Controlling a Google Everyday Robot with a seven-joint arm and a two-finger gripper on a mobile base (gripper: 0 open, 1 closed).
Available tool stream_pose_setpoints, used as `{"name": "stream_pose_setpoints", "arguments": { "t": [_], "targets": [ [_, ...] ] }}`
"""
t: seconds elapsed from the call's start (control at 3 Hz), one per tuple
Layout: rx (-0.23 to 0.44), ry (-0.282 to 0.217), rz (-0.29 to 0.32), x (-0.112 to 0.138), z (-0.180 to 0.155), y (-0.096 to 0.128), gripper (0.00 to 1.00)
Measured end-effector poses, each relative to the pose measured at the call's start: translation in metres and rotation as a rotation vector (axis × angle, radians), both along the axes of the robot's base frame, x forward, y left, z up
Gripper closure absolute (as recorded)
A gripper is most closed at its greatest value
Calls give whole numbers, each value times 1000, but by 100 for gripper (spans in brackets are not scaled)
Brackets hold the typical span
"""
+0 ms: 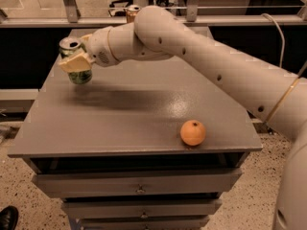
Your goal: Move green can near orange
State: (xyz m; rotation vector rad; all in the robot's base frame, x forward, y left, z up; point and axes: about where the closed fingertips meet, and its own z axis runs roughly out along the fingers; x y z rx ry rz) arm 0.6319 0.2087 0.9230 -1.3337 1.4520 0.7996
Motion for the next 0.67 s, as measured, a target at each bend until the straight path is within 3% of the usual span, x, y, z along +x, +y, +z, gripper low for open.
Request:
{"name": "stream_pose_setpoints", "arguments": {
  "t": [0.33,0.67],
  "targets": [
    [-12,-32,-50,4,16,-47,100],
    [-9,-22,-103,10,13,-110,100]
  ]
}}
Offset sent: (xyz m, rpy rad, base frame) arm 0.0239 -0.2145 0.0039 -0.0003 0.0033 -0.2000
